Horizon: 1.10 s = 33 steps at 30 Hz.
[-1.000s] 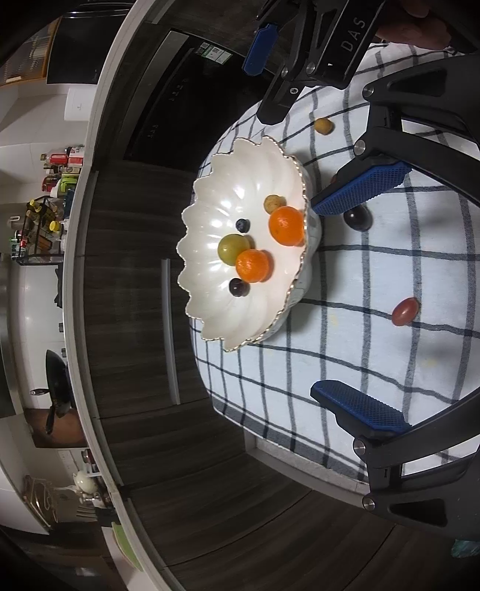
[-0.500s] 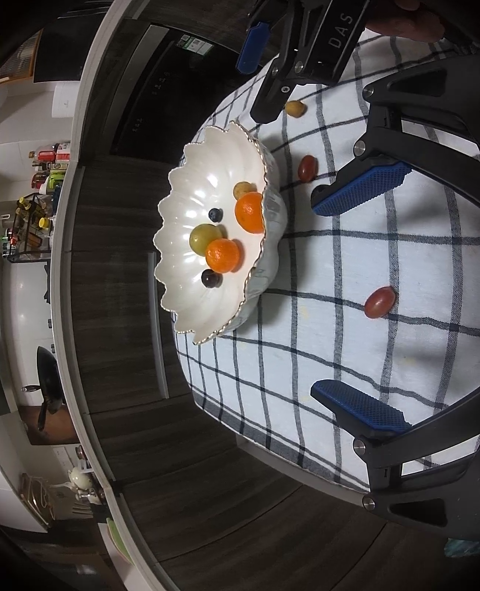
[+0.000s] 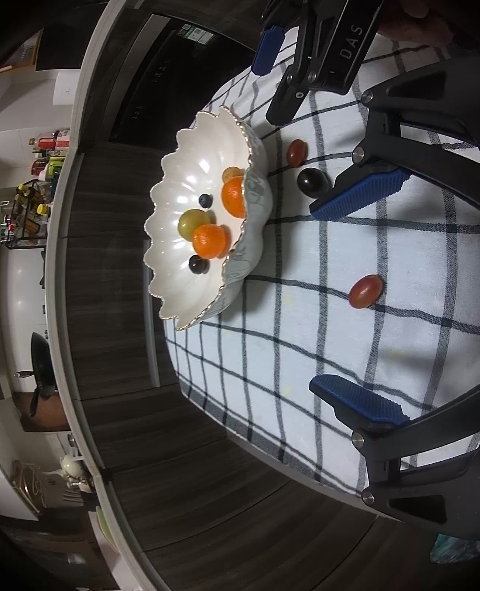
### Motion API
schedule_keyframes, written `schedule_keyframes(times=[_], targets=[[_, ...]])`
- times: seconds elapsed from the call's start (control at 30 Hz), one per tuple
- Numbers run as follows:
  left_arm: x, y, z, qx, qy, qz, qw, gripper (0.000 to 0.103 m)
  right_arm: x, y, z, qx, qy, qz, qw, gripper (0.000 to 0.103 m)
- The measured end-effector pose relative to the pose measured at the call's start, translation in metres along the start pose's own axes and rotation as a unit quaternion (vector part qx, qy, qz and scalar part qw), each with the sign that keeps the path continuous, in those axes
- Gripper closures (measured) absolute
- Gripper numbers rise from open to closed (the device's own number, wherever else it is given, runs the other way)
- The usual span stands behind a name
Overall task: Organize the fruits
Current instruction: 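Move the open left tool toward one red date while the right tool approaches another, then close the left tool on a red date while the right tool grasps the other red date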
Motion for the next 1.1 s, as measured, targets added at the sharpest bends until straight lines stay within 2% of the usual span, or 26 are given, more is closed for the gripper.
schedule_keyframes(times=[0.17,0.3,0.53,0.63,0.8,0.97,1.1], targets=[[0.003,-0.005,-0.005,0.002,0.008,0.015,0.9998,0.026,-0.001,-0.010,-0.007,0.015,-0.004,0.004,1.000,0.029],[0.001,-0.008,-0.010,0.011,0.008,0.018,0.9997,0.027,-0.001,-0.019,-0.009,0.025,-0.005,0.009,1.000,0.035],[-0.010,-0.016,-0.019,0.031,-0.007,0.011,0.9994,0.039,-0.002,-0.035,-0.015,0.044,-0.008,0.015,0.999,0.042],[-0.012,-0.020,-0.022,0.041,-0.008,0.007,0.9991,0.048,-0.004,-0.040,-0.017,0.050,-0.012,0.016,0.999,0.044],[-0.012,-0.025,-0.025,0.047,-0.009,0.010,0.9988,0.050,-0.003,-0.049,-0.017,0.058,-0.015,0.023,0.998,0.047],[-0.011,-0.031,-0.028,0.060,-0.010,0.010,0.9981,0.061,-0.001,-0.059,-0.018,0.064,-0.014,0.027,0.997,0.052],[-0.010,-0.035,-0.031,0.068,-0.009,0.010,0.9976,0.062,-0.001,-0.064,-0.021,0.070,-0.015,0.030,0.997,0.056]])
Point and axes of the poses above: each gripper's, at about its wrist camera, not at the fingertips, and y roughly against the way its jaws point, x to its left, z to its top, the point moved 7 cm from there along -y, roughly the way its jaws point, and after that the axes turned 15 degrees about z, right-handed, at the moved point
